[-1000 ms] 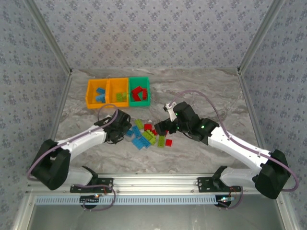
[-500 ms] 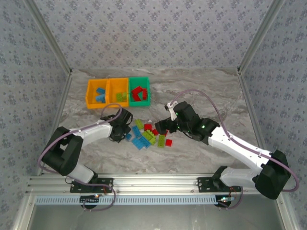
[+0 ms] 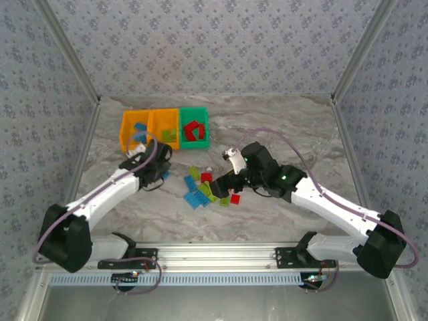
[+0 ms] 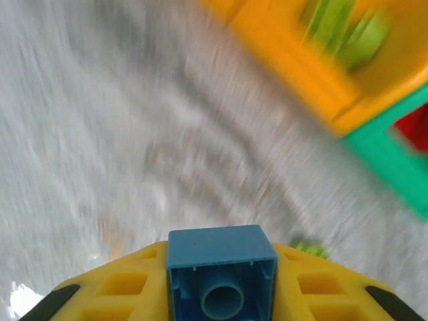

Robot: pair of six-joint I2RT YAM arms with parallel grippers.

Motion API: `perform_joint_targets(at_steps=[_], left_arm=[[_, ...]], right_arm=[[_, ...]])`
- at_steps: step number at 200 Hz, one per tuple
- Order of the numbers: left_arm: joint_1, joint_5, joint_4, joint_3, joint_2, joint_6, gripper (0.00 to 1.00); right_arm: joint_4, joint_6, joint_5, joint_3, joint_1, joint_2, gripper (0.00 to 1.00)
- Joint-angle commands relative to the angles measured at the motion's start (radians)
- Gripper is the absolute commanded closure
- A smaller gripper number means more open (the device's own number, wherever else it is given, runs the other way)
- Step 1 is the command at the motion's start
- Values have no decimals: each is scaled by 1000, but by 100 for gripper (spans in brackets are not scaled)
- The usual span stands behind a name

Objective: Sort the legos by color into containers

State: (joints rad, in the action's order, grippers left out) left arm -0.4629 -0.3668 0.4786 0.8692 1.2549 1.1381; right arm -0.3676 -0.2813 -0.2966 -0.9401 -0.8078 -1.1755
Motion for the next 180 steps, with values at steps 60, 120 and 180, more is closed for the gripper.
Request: perform_joint_targets(at_steps=[60, 120, 180], left_arm=[[380, -25, -114, 458, 391, -426, 70], [406, 49, -13, 793, 718, -490, 56], [405, 86, 40, 758, 628, -476, 45]], right_arm=[[-16, -55, 48, -9, 3, 27, 1], [-40, -84, 59, -7, 1, 46, 1], [-28, -88, 110, 20, 4, 68, 1]])
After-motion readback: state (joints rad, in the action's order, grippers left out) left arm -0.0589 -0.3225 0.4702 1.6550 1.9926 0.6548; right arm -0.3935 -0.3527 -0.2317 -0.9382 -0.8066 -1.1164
